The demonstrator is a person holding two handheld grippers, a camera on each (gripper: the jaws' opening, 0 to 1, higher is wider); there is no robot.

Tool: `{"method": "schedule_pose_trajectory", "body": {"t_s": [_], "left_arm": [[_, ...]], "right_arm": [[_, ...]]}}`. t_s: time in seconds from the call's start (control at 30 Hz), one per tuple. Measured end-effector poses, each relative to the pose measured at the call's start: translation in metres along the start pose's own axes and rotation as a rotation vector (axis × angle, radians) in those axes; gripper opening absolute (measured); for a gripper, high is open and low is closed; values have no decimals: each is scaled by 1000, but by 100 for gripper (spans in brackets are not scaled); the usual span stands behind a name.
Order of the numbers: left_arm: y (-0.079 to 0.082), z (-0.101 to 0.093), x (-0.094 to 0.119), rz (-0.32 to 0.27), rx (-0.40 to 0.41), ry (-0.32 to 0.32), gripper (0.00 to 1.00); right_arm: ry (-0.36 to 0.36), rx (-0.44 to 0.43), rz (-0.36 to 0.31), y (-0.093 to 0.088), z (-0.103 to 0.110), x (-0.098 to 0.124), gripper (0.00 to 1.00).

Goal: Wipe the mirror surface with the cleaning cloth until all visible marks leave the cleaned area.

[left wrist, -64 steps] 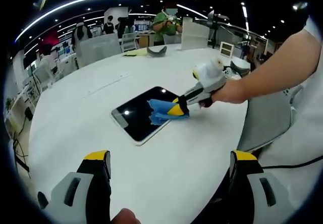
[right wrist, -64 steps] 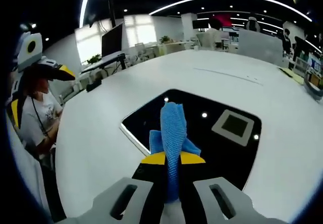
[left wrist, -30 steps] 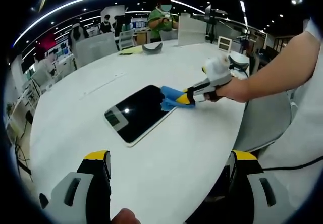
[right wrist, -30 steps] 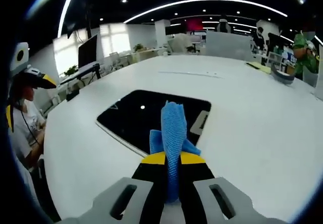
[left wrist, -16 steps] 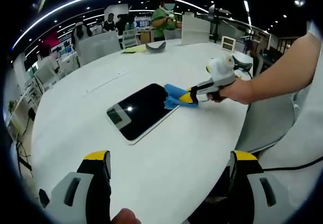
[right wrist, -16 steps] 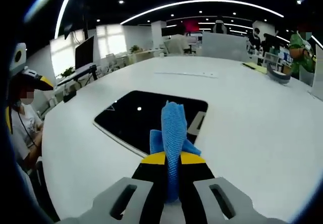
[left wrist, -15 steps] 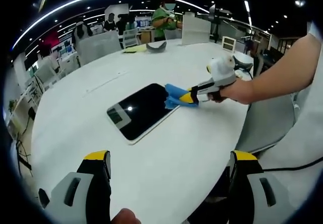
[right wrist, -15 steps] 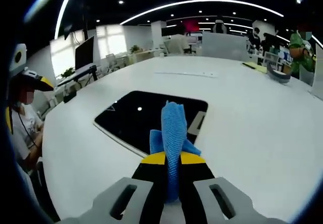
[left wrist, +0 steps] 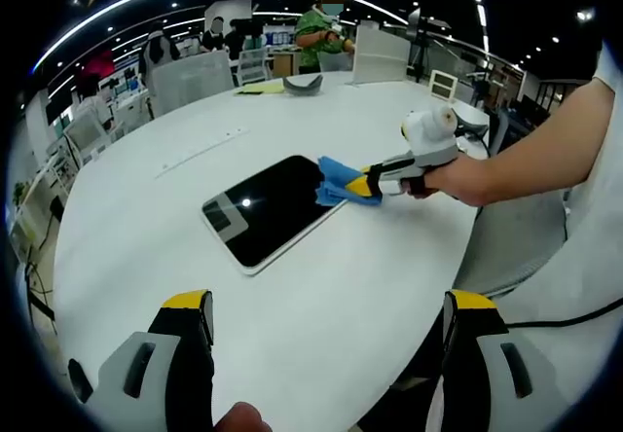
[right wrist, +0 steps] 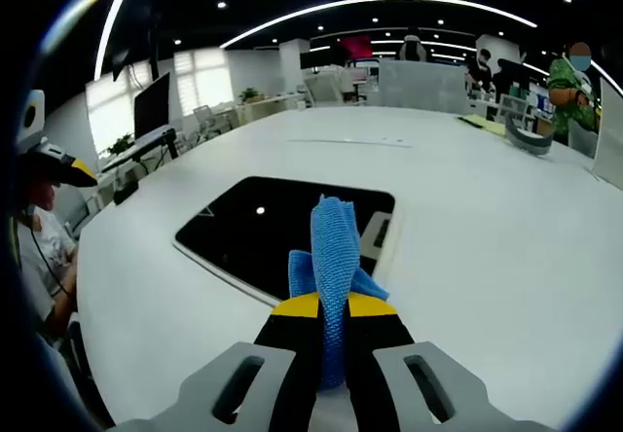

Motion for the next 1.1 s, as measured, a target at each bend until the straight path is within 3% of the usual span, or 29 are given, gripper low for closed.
{"method": "schedule_pose_trajectory", "body": {"t_s": [0.7, 0.8, 1.1], "left_arm": [[7, 4, -4, -11, 2, 14, 99], [6, 4, -4, -6, 6, 14, 99], [6, 7, -5, -4, 3, 15, 99]], "right_arm": [[-5, 4, 21, 8, -3, -8, 3], [-4, -32, 15, 10, -6, -12, 3], [2, 28, 34, 22, -10, -26, 3]]}}
Point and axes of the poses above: the point that each gripper's makers call its tool centre point, and the gripper's own axes: x roughly backward along the fingers, z roughly to its left, y roughly out of its top, the point moved 8 cm from there along x, roughly backward along the fingers
